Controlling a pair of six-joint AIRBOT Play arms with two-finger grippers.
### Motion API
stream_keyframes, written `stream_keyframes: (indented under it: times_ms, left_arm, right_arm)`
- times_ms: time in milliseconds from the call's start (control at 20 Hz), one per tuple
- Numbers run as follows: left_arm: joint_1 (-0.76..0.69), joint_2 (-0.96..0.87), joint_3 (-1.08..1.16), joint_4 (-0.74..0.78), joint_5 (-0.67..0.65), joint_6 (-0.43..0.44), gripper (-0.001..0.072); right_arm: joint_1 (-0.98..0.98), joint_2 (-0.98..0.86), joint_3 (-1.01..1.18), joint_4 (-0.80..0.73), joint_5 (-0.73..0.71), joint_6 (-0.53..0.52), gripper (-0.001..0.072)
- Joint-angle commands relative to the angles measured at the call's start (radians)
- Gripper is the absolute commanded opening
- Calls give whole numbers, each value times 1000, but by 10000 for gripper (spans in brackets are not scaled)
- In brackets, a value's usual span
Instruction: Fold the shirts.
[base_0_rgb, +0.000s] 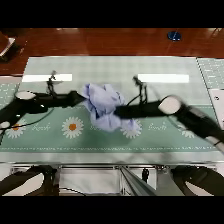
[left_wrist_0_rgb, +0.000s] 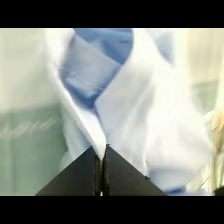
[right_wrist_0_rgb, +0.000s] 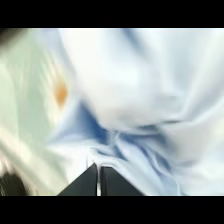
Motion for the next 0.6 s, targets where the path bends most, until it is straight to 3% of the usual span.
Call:
stream_keyframes:
  times_ms: [0, 300, 550]
  left_arm:
    - [142, 217, 140, -147, -27, 0, 17]
    - [370, 524, 547, -176, -19, 0, 16]
    - [550, 709, 766, 119, -18, -31, 16]
  right_arm:
    - [-231, 117, 345, -205, 194, 16, 26]
    - [-407, 208, 996, -422, 492, -23, 26]
    - [-409, 390, 1061, -647, 558, 11, 26]
